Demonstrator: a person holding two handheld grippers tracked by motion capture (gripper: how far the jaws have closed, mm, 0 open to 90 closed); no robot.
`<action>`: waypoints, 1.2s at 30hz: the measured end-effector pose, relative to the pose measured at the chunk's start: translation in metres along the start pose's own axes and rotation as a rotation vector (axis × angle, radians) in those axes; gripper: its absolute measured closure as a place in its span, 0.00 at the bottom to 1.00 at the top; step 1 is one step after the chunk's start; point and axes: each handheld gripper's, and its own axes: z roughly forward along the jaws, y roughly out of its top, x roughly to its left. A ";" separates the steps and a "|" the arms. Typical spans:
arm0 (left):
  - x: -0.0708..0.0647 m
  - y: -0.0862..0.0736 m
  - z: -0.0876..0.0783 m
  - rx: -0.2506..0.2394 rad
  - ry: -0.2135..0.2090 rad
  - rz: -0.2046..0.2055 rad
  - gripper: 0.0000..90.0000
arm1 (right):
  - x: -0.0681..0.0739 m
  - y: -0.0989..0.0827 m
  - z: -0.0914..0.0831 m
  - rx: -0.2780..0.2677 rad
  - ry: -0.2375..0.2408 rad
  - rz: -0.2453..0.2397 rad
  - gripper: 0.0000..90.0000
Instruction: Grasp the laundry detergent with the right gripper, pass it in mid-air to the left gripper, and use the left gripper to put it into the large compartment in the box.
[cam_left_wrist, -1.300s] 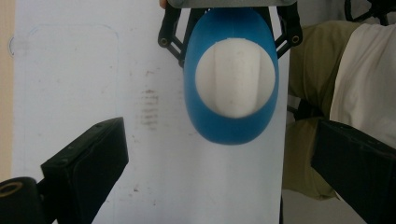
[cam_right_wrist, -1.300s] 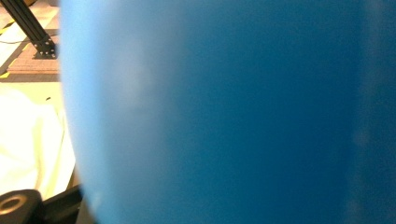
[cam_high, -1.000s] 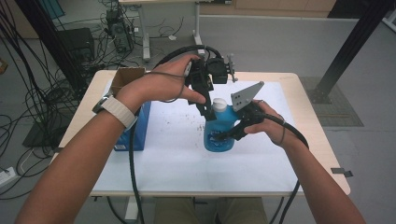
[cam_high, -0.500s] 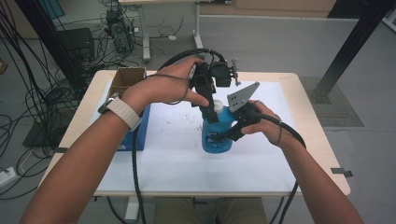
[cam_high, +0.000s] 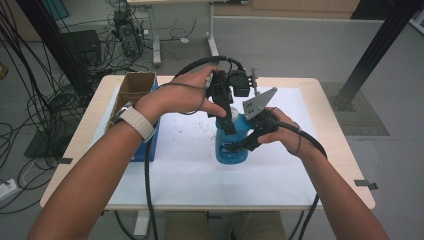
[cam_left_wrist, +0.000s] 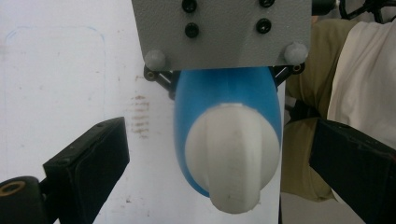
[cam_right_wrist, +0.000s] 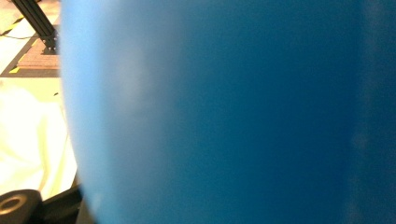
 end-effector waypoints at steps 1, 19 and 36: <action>0.000 0.000 0.000 -0.002 0.001 -0.002 0.06 | 0.000 0.000 0.000 -0.002 0.002 0.003 0.48; 0.000 -0.001 0.001 0.003 0.007 -0.005 0.06 | 0.000 -0.001 0.001 -0.005 0.004 0.004 0.48; -0.001 -0.003 0.000 0.006 0.009 -0.008 0.06 | 0.000 -0.001 0.003 -0.003 0.012 0.003 0.48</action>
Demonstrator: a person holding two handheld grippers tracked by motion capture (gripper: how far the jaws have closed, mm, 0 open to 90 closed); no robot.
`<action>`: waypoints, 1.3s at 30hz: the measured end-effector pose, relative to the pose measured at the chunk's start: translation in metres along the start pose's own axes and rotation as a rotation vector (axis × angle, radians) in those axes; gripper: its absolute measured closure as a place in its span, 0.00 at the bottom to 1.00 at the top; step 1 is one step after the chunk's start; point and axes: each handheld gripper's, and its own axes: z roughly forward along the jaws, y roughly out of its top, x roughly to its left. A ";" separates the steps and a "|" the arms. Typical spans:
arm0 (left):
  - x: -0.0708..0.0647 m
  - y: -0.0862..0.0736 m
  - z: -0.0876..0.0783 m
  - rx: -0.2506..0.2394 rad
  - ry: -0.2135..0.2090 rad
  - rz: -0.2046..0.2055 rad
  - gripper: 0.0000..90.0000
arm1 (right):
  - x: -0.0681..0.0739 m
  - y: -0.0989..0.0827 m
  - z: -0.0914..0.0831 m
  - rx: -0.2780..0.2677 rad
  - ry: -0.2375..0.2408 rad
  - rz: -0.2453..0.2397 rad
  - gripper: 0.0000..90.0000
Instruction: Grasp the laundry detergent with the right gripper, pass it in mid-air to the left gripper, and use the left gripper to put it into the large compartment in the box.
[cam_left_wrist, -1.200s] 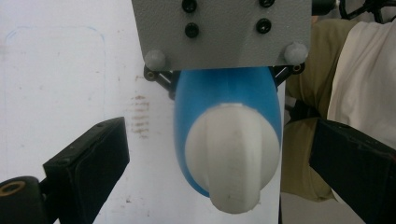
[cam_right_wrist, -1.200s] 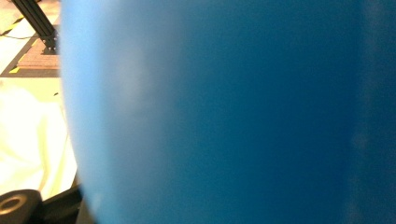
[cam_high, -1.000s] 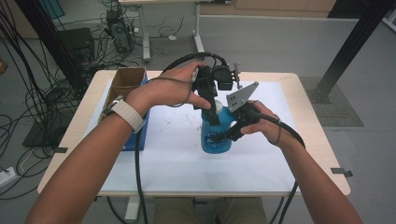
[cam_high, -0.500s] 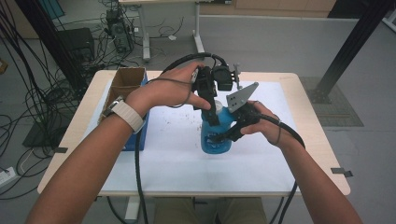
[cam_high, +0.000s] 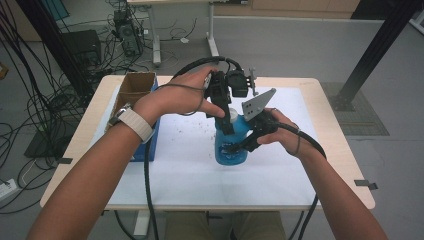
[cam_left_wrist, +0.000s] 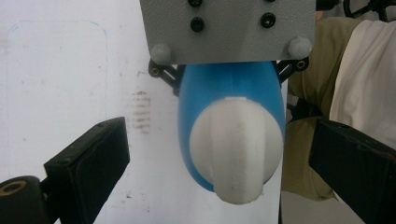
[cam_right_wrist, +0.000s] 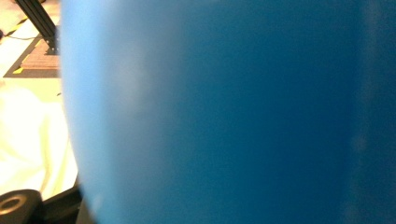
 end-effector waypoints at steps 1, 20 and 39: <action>0.000 0.000 0.000 0.000 0.000 0.002 0.06 | 0.000 0.000 0.000 -0.001 -0.001 0.000 0.48; -0.001 -0.002 0.000 0.002 0.004 -0.007 0.06 | 0.000 0.000 0.001 -0.001 0.004 0.002 0.48; -0.001 -0.002 0.000 0.006 0.007 -0.007 0.06 | 0.001 0.000 0.001 0.001 0.005 0.005 0.48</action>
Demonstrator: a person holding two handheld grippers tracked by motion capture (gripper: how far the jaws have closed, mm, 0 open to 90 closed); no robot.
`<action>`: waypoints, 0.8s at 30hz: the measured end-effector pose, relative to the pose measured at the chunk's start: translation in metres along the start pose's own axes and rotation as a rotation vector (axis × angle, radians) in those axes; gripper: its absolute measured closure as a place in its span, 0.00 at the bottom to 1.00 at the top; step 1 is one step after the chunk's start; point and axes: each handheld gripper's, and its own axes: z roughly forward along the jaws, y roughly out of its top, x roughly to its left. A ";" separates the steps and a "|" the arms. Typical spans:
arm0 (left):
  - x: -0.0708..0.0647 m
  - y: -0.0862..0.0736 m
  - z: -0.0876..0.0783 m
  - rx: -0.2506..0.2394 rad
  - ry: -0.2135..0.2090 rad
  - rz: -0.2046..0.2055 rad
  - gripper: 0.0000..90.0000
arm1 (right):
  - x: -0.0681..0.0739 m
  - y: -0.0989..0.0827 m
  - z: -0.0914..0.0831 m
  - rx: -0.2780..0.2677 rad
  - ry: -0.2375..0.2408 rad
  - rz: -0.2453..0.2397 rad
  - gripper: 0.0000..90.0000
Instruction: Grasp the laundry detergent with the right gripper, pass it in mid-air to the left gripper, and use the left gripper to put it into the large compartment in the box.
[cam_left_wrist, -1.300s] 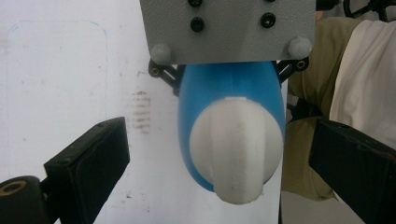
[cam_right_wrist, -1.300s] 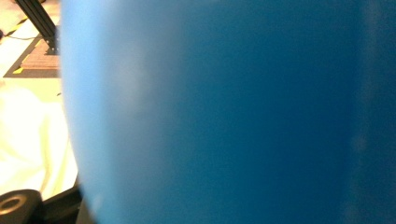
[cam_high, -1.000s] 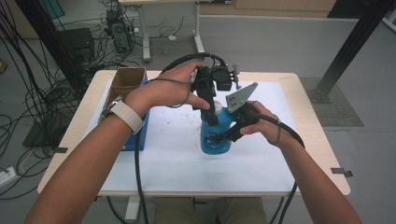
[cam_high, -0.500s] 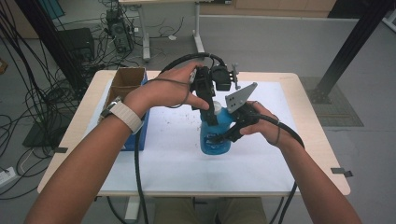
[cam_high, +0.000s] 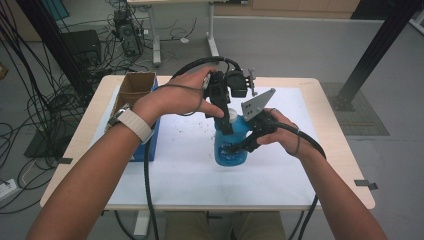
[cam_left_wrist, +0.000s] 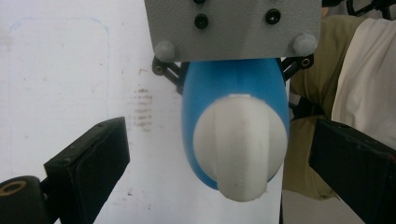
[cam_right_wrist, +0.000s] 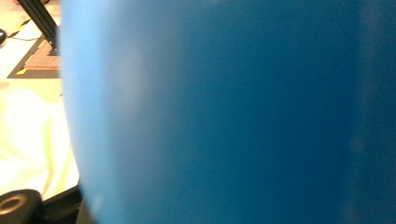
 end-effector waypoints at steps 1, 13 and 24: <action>0.000 0.000 0.000 -0.001 -0.001 -0.001 0.06 | 0.000 0.000 0.000 0.000 0.002 0.001 0.48; 0.000 -0.001 0.000 -0.002 0.000 -0.005 0.06 | 0.000 -0.001 0.000 0.001 0.006 0.002 0.48; 0.000 -0.001 0.000 -0.002 0.002 -0.005 0.06 | 0.000 -0.001 0.001 0.003 0.010 0.004 0.48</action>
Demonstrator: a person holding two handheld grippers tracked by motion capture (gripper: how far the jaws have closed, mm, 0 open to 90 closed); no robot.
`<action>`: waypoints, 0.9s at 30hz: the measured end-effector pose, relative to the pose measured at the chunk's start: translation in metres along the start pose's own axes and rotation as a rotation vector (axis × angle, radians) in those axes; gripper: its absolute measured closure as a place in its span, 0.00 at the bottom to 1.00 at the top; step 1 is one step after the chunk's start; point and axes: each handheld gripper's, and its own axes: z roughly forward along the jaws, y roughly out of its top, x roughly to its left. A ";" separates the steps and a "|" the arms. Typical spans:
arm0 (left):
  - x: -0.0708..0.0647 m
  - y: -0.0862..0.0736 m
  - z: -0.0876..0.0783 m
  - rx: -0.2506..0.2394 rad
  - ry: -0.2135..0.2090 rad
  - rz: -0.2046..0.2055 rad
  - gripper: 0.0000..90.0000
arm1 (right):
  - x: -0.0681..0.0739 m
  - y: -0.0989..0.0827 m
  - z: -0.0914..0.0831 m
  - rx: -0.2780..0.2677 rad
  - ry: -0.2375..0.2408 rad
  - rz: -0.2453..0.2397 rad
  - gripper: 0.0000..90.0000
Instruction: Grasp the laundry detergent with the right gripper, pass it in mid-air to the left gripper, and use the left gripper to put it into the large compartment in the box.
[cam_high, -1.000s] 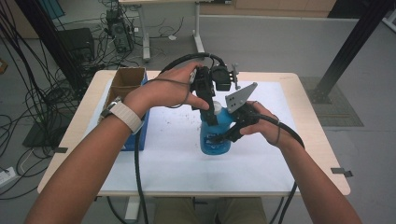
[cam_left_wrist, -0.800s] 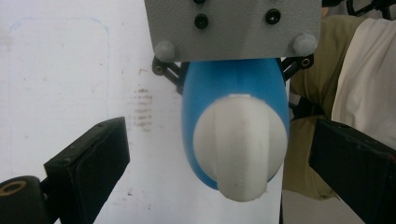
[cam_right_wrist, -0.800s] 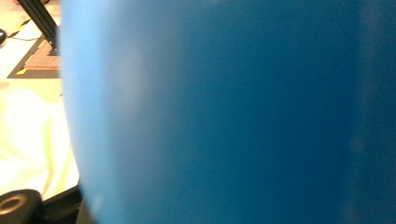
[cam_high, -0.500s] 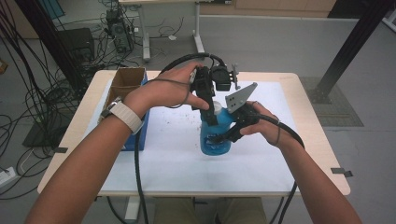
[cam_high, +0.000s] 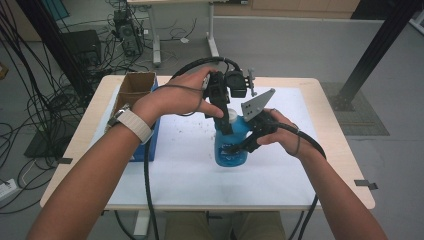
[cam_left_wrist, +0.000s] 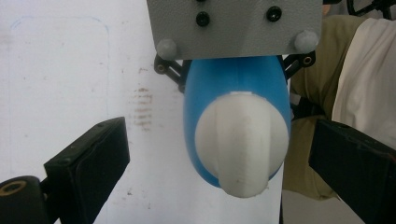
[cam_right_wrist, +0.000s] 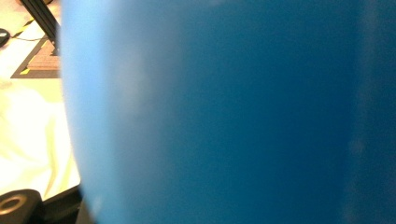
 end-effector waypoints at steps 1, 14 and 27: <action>0.000 0.000 0.000 0.000 0.002 -0.001 0.06 | 0.000 0.000 0.000 0.000 0.001 0.001 0.48; 0.000 0.000 0.001 0.007 0.001 0.000 0.06 | 0.000 0.000 0.001 0.005 0.006 -0.001 0.48; -0.001 0.000 0.001 0.006 0.004 0.001 0.06 | 0.000 0.001 0.000 0.005 0.004 0.000 0.48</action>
